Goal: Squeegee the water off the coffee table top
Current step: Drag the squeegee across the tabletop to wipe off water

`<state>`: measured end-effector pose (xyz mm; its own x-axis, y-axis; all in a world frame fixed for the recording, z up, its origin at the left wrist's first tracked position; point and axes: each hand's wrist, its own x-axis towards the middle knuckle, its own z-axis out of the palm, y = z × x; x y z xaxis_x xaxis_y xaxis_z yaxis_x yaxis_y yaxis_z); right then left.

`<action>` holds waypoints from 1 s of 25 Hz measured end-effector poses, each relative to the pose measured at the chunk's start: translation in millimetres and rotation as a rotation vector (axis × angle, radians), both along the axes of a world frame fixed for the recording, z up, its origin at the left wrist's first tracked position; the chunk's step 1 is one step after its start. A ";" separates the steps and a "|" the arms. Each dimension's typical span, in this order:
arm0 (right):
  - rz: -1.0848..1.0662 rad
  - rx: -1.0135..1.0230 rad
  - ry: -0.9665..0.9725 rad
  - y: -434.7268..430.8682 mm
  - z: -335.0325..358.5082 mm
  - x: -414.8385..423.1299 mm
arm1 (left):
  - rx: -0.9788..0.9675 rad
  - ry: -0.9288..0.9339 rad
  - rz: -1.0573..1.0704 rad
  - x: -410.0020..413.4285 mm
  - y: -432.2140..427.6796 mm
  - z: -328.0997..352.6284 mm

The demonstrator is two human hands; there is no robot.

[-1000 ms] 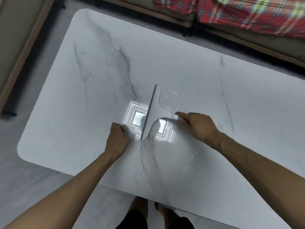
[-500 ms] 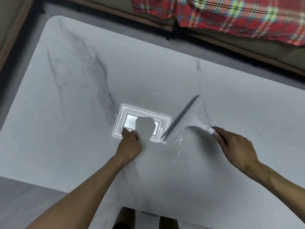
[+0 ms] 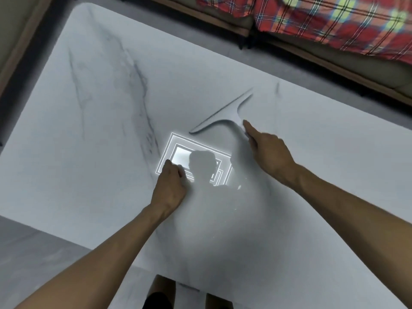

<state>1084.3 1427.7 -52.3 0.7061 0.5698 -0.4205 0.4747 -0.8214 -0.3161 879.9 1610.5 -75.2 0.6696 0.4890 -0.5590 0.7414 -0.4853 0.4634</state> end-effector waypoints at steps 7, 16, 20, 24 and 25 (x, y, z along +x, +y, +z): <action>-0.034 -0.213 0.065 -143.5 62.1 -40.8 | -0.123 0.289 -0.407 42.8 -39.8 -10.7; -0.302 -0.059 0.018 -53.3 23.5 101.8 | -0.142 0.406 -0.391 66.3 -53.1 -16.3; -0.297 -0.116 0.044 -84.7 21.6 47.5 | -0.125 0.409 -0.392 66.7 -53.3 -16.9; -0.292 -0.215 0.182 -134.0 48.9 -34.6 | -0.131 0.421 -0.402 73.0 -56.2 -8.7; -0.302 -0.222 0.204 -140.1 58.2 -45.9 | -0.125 0.423 -0.408 73.9 -56.5 -7.1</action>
